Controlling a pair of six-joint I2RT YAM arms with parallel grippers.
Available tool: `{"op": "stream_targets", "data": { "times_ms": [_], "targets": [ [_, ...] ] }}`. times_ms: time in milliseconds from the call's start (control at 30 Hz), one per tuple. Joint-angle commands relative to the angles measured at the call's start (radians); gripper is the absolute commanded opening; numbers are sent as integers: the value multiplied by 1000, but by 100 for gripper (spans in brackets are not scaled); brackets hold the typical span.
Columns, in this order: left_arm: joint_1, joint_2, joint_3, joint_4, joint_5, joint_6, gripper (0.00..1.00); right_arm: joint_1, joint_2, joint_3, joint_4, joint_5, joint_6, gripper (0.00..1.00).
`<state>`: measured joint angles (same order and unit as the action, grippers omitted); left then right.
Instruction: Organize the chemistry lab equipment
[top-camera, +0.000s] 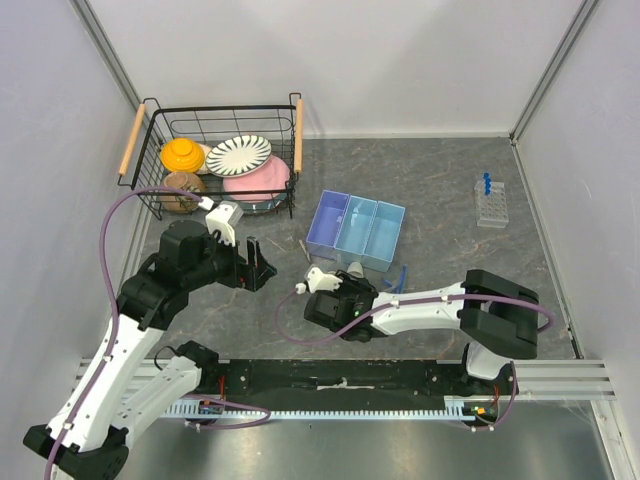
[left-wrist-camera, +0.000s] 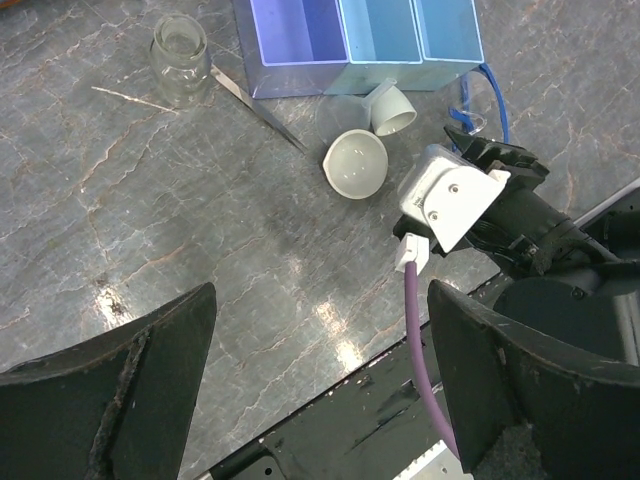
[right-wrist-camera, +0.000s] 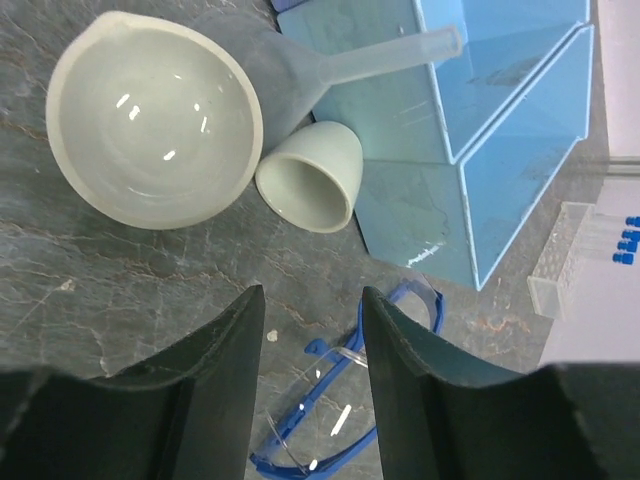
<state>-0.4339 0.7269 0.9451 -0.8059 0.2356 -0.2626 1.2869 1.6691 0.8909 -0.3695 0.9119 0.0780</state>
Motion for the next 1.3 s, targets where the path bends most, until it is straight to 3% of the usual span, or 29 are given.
{"op": "stream_targets", "data": {
  "times_ms": [0, 333, 1067, 1267],
  "targets": [
    [0, 5, 44, 10, -21, 5, 92, -23, 20, 8, 86, -42, -37, 50],
    [0, 17, 46, 10, -35, 13, 92, -58, 92, 40, 149, -64, -72, 49],
    [0, 32, 46, 13, -38, 20, 92, -150, 95, 60, 175, -73, -124, 49],
    [-2, 31, 46, 13, -38, 20, 92, -169, 121, 66, 201, -91, -124, 44]
  ]
}}
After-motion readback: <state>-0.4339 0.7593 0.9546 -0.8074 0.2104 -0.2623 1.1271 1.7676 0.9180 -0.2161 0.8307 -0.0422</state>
